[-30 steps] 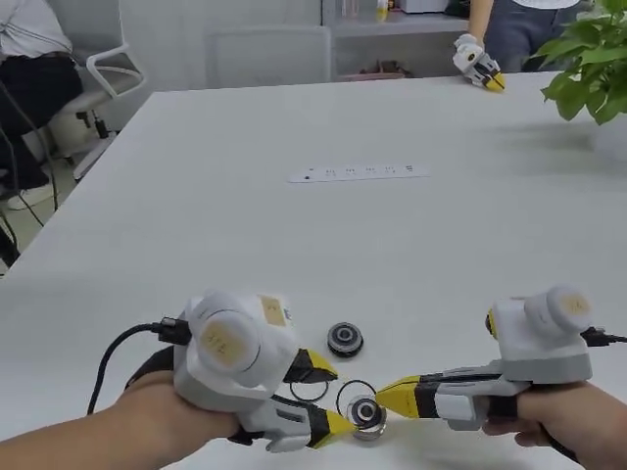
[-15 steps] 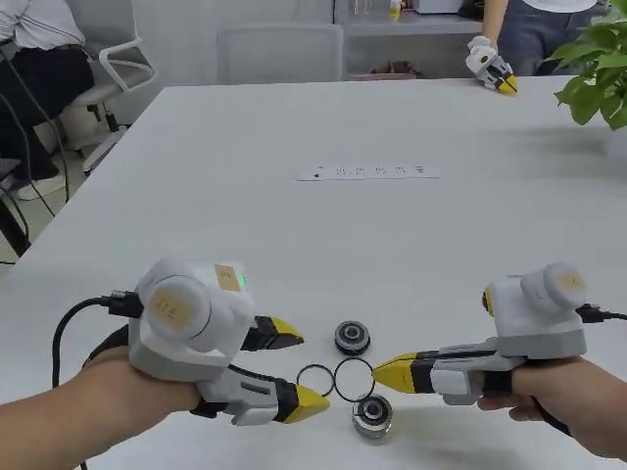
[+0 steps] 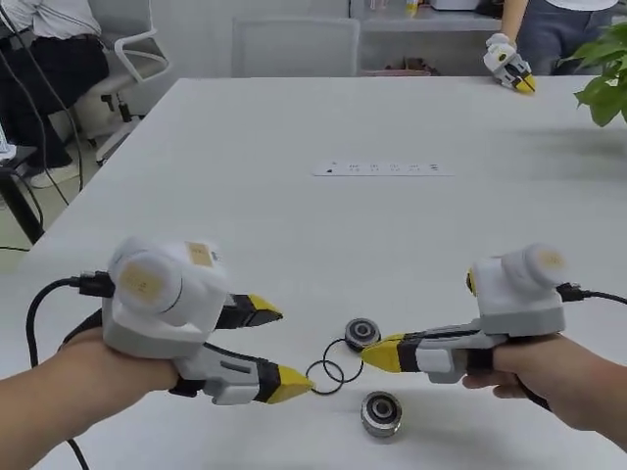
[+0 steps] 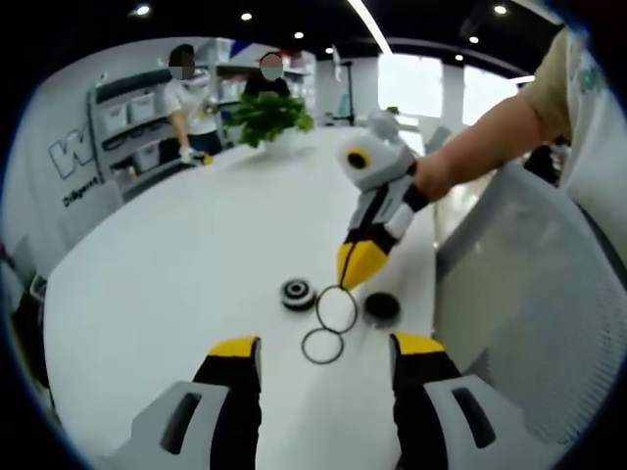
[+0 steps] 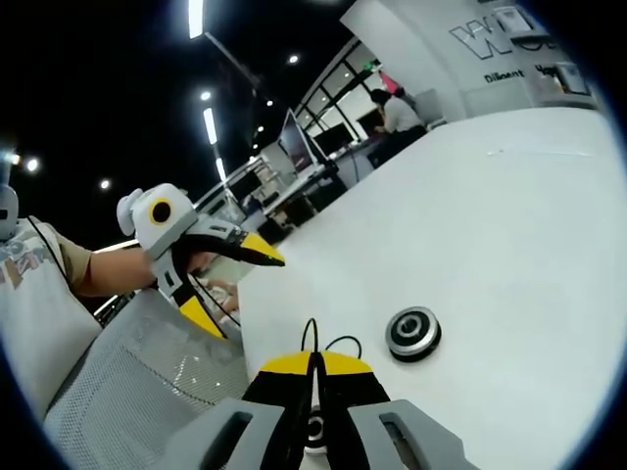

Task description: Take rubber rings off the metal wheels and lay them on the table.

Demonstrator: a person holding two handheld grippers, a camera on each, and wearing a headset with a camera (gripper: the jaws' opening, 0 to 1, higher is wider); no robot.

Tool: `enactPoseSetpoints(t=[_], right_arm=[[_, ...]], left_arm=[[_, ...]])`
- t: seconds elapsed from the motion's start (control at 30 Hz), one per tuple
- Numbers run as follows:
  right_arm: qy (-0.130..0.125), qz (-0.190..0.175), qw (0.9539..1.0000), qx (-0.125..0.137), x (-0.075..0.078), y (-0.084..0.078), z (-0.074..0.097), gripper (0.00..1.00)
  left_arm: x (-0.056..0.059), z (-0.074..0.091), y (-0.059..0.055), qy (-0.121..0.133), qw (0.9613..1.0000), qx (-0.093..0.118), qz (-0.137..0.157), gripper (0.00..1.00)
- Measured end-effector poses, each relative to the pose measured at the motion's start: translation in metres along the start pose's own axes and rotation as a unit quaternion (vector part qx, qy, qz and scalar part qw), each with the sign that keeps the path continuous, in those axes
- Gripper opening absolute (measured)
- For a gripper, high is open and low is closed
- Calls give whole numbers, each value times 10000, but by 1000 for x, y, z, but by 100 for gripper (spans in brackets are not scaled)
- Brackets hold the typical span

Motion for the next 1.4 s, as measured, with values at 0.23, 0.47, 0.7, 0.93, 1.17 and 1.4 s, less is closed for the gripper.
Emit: enactPoseSetpoints(t=[0.23, 0.47, 0.7, 0.93, 1.17, 1.4], right_arm=[[39, -68, 9999, -147, 6, 0, -10, 0], [85, -140, 9996, -226, 13, 0, -18, 0], [85, -200, 9992, -340, 21, -1, -25, 0], [105, -245, 9988, -416, 23, -4, -29, 0], [46, -371, 9983, -445, 29, -9, -31, 0], [-14, -462, 9979, -457, 33, -12, -31, 0]], left_arm=[[-7, 6, -7, 106, 9999, 8, 125, 57], [-11, 12, -10, 171, 9996, 21, 217, 57], [-13, 13, -11, 198, 9994, 22, 277, 57], [-14, 12, -14, 193, 9993, -1, 315, 56], [-15, 11, -17, 175, 9992, -24, 362, 56], [-14, 8, -19, 136, 9991, -60, 400, 56]])
Point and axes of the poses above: the centre of the closed fingertips' face, and the gripper's own axes: z roughly backward along the fingers, x roughly to its right, y roughly out of its top, the point moved 4 cm from there along z, roughly backward along the fingers, and after that the axes turned 13 degrees about -x, right-handed, at the moved point
